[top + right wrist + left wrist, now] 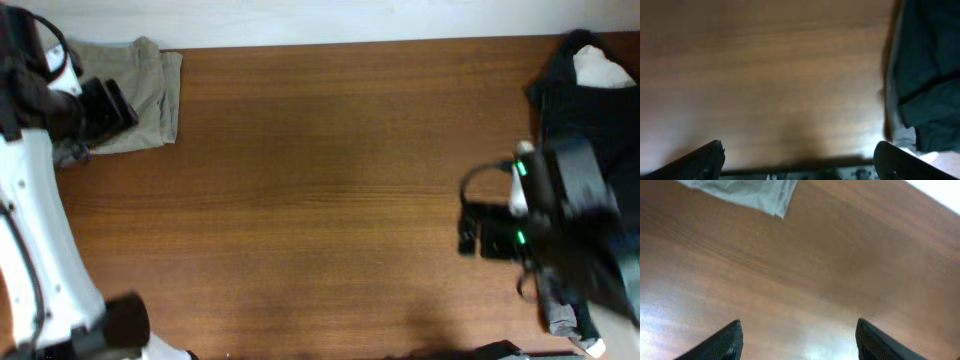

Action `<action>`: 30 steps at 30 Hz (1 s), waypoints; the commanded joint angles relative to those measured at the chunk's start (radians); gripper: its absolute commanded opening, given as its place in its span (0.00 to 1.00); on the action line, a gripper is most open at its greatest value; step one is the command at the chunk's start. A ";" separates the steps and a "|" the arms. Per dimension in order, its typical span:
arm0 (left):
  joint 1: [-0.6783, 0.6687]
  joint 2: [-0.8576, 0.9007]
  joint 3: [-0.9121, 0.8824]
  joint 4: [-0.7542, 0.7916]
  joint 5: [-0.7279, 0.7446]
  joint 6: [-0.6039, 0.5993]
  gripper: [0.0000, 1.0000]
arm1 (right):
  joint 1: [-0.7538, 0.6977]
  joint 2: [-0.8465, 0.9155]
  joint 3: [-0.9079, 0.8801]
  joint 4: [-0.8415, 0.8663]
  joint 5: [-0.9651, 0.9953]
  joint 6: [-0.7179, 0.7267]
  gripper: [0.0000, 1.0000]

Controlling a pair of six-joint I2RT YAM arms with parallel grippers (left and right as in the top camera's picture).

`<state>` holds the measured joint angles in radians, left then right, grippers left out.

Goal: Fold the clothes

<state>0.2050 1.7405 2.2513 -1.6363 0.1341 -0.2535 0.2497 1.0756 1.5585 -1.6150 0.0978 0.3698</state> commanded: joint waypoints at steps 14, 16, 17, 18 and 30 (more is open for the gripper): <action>-0.204 -0.514 -0.958 0.748 -0.082 0.008 0.99 | 0.005 -0.205 -0.385 0.491 0.281 0.031 0.99; -0.204 -0.504 -0.958 0.744 -0.082 0.008 0.99 | 0.005 -0.205 -0.385 0.523 0.282 0.031 0.99; -0.204 -0.502 -0.958 0.742 -0.082 0.008 0.99 | 0.005 -0.209 -0.385 0.544 0.282 0.031 0.99; -0.204 -0.502 -0.958 0.742 -0.082 0.008 0.99 | 0.005 -0.212 -0.385 0.568 0.281 0.032 0.99; -0.204 -0.502 -0.958 0.741 -0.082 0.008 0.99 | 0.005 -0.209 -0.385 0.534 0.267 0.031 0.99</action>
<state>0.0029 1.2308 1.2957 -0.8936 0.0628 -0.2504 0.2504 0.8734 1.1759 -1.0924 0.3511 0.3927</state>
